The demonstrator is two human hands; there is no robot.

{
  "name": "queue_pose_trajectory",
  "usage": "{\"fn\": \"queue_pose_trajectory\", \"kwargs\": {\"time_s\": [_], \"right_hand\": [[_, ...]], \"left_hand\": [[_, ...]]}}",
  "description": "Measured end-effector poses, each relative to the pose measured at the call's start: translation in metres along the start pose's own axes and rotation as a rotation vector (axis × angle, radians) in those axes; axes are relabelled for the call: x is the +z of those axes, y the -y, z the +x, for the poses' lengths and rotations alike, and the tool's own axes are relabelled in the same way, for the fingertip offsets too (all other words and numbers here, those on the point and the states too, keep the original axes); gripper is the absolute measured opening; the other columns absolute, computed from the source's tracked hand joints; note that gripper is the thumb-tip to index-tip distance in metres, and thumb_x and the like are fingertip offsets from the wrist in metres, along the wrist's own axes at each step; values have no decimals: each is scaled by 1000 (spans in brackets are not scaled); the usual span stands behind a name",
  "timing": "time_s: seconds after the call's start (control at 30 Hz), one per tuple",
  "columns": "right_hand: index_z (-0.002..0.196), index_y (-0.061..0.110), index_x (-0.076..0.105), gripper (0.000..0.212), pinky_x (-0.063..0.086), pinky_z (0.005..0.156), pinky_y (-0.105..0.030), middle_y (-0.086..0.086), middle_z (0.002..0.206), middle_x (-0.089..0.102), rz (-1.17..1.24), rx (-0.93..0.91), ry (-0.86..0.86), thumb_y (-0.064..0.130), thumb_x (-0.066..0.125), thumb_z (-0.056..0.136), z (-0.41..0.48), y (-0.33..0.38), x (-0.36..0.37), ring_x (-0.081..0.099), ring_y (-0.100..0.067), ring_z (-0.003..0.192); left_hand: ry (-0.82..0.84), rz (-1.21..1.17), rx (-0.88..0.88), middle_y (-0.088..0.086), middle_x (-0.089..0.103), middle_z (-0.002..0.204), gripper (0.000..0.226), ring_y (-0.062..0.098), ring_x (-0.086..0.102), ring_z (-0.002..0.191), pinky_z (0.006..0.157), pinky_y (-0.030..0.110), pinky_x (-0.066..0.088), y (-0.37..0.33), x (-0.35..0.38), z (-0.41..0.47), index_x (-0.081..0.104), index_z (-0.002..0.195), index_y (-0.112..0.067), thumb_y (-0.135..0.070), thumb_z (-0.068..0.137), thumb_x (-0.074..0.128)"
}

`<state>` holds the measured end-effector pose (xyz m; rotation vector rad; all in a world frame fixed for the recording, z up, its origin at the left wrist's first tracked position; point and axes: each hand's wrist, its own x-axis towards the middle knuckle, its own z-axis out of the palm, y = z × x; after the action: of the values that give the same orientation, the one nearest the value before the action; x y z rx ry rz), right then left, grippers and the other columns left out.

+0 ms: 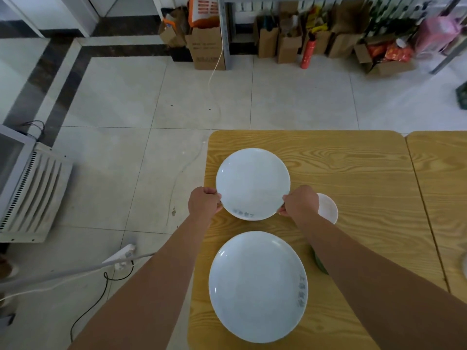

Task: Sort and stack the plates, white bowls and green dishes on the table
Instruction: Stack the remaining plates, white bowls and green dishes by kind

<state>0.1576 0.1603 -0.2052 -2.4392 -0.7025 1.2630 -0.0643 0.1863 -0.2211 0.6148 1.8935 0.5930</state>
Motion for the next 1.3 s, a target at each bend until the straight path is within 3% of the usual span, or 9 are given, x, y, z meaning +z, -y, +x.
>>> {"fn": "queue_pose_trajectory", "kwargs": {"time_s": [0.17,0.3,0.37,0.43,0.6,0.8,0.97,1.1,1.3], "right_hand": [[76,0,70,17,63,64,-40,-11,54,69,-17,4,1,6,61,89,-4,2,-5,70,-23,51],[80,0,71,15,62,59,-34,-12,62,72,43,-2,30,7,63,90,-12,5,-17,69,-22,48],[89,-1,69,12,61,55,-30,-14,74,71,183,-31,90,5,59,93,-21,6,-27,67,-22,54],[101,2,67,12,63,65,-34,-14,84,71,306,-115,126,4,58,93,-31,5,-39,68,-23,67],[105,10,67,19,61,81,-41,-3,83,69,400,-257,101,2,58,91,-38,-6,-93,71,-25,84],[115,3,65,23,61,77,-37,-11,96,69,533,-267,12,3,60,93,-27,-61,-202,70,-25,85],[116,2,64,25,60,74,-34,-12,96,68,662,-238,-37,2,61,92,-6,-132,-300,67,-22,79],[119,0,63,29,60,75,-36,-16,100,69,698,-193,-66,1,61,91,19,-195,-371,69,-24,81],[118,-1,62,29,57,61,-32,-18,98,68,714,-101,-146,-1,59,90,54,-283,-468,67,-24,74]], "left_hand": [[-31,180,62,4,65,86,13,21,62,78,76,36,57,-5,-1,-10,61,96,-7,-7,85,66],[-130,274,199,1,58,110,33,19,59,91,70,29,46,-15,6,-37,55,116,-16,-17,86,67],[-96,249,329,1,63,111,28,19,62,97,78,29,48,-20,17,-55,60,113,-18,-18,86,66],[5,203,412,-2,66,106,22,17,63,100,83,28,49,-25,33,-76,65,109,-18,-17,87,66],[184,94,362,1,71,104,12,18,68,97,93,37,55,-46,82,-123,67,104,-21,-23,94,60],[303,45,314,4,67,95,15,13,64,78,71,24,53,-52,166,-194,65,108,-13,-16,93,61],[394,-12,283,8,68,102,9,16,65,80,63,22,52,-52,258,-270,64,87,-17,-9,93,63],[463,47,275,8,69,106,8,20,67,88,77,31,54,-44,339,-325,65,91,-16,-12,95,60],[518,142,229,8,66,99,3,14,63,71,68,27,53,-26,447,-378,63,91,-14,-11,92,62]]}}
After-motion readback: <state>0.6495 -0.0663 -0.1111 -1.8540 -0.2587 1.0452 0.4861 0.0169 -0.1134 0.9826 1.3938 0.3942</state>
